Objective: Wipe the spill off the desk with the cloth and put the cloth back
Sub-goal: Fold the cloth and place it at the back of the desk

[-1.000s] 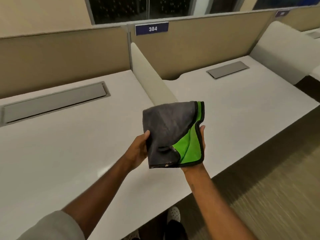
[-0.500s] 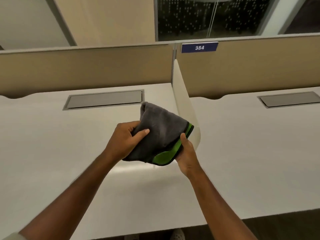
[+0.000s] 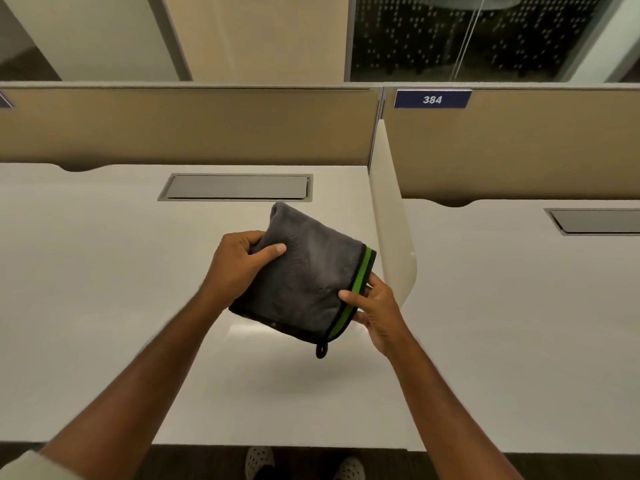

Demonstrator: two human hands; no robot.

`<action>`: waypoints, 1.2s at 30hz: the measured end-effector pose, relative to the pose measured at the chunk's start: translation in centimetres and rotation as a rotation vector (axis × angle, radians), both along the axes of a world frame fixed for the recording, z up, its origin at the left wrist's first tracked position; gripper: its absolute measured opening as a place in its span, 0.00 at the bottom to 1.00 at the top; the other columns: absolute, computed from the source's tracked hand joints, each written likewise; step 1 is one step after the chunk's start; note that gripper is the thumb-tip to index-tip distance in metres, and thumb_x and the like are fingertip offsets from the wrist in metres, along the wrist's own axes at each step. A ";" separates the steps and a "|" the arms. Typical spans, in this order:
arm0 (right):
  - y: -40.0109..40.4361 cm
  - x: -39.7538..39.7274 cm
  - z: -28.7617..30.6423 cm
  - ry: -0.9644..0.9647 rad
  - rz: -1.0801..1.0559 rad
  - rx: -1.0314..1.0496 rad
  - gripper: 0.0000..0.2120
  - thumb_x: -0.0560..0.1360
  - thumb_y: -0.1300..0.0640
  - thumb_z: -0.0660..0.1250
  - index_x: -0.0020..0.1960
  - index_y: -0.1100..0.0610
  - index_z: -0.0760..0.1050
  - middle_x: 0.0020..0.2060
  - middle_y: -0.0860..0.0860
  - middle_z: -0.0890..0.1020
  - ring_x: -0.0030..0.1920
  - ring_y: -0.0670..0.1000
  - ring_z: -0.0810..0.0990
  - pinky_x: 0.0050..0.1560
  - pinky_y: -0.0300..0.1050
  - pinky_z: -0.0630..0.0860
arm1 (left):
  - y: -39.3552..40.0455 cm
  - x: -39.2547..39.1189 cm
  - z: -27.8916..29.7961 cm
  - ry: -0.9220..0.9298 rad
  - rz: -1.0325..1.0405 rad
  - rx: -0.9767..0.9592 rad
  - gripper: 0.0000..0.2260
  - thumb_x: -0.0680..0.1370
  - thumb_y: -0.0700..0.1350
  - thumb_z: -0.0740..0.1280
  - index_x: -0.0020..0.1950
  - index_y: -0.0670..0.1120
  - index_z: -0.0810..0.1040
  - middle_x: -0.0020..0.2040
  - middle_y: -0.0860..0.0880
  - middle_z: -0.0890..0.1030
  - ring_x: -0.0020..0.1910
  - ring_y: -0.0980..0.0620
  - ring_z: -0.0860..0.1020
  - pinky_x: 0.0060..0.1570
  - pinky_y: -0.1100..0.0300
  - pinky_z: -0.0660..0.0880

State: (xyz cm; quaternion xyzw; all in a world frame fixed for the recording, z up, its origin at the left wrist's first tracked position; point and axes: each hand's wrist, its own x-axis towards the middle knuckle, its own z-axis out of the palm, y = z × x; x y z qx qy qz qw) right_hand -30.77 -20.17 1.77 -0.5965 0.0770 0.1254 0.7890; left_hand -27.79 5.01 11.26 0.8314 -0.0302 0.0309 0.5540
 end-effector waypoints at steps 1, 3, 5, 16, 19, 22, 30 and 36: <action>-0.1 0.0 0.2 -0.002 0.007 0.000 0.23 0.73 0.65 0.76 0.65 0.51 0.78 0.55 0.54 0.87 0.55 0.56 0.87 0.48 0.51 0.84 | 0.5 0.2 -0.2 0.029 0.016 -0.025 0.01 0.78 0.51 0.71 0.49 0.56 0.82 0.45 0.59 0.85 0.41 0.59 0.84 0.37 0.72 0.77; -0.2 0.3 0.6 -0.010 0.017 -0.013 0.22 0.72 0.67 0.76 0.63 0.53 0.79 0.54 0.54 0.88 0.53 0.56 0.87 0.46 0.50 0.84 | 1.5 0.7 -0.7 0.078 0.035 -0.072 0.01 0.78 0.50 0.72 0.47 0.56 0.83 0.44 0.58 0.86 0.42 0.59 0.85 0.37 0.71 0.78; -0.4 0.8 1.1 -0.021 0.012 -0.027 0.22 0.72 0.68 0.76 0.63 0.54 0.80 0.54 0.55 0.88 0.53 0.56 0.87 0.46 0.49 0.84 | 2.4 1.1 -1.3 0.131 0.060 -0.121 0.01 0.77 0.49 0.73 0.47 0.54 0.84 0.43 0.55 0.87 0.42 0.57 0.85 0.38 0.68 0.79; 0.3 2.5 2.3 -0.052 0.001 -0.152 0.17 0.75 0.67 0.73 0.60 0.53 0.81 0.53 0.53 0.88 0.52 0.54 0.88 0.42 0.46 0.84 | 6.4 3.5 -3.9 0.408 -0.036 -0.238 0.09 0.80 0.49 0.69 0.50 0.45 0.85 0.47 0.50 0.87 0.46 0.47 0.86 0.38 0.58 0.82; 0.6 2.7 2.5 -0.055 -0.016 -0.180 0.17 0.76 0.67 0.73 0.61 0.54 0.80 0.53 0.52 0.88 0.52 0.54 0.88 0.41 0.46 0.84 | 7.1 4.2 -4.2 0.435 -0.066 -0.242 0.08 0.81 0.47 0.69 0.51 0.45 0.85 0.46 0.50 0.88 0.45 0.47 0.87 0.37 0.59 0.82; 0.9 2.9 2.7 -0.042 -0.017 -0.222 0.17 0.76 0.66 0.73 0.63 0.55 0.79 0.55 0.52 0.87 0.53 0.55 0.88 0.41 0.47 0.84 | 7.5 4.9 -4.3 0.463 -0.068 -0.240 0.07 0.79 0.46 0.71 0.51 0.43 0.86 0.46 0.47 0.88 0.43 0.45 0.87 0.36 0.58 0.82; 1.4 3.8 3.9 -0.009 -0.011 -0.214 0.15 0.77 0.64 0.72 0.62 0.54 0.80 0.53 0.52 0.88 0.51 0.54 0.88 0.41 0.42 0.82 | 8.4 6.4 -3.4 0.576 -0.135 -0.316 0.08 0.78 0.44 0.72 0.52 0.40 0.85 0.48 0.44 0.88 0.42 0.46 0.86 0.39 0.55 0.83; 1.7 4.2 5.1 -0.017 -0.054 -0.153 0.14 0.78 0.64 0.71 0.61 0.53 0.81 0.53 0.51 0.88 0.52 0.54 0.88 0.42 0.44 0.83 | 8.6 7.1 -2.5 0.566 -0.165 -0.313 0.07 0.78 0.40 0.72 0.54 0.42 0.85 0.50 0.44 0.88 0.45 0.46 0.87 0.39 0.56 0.83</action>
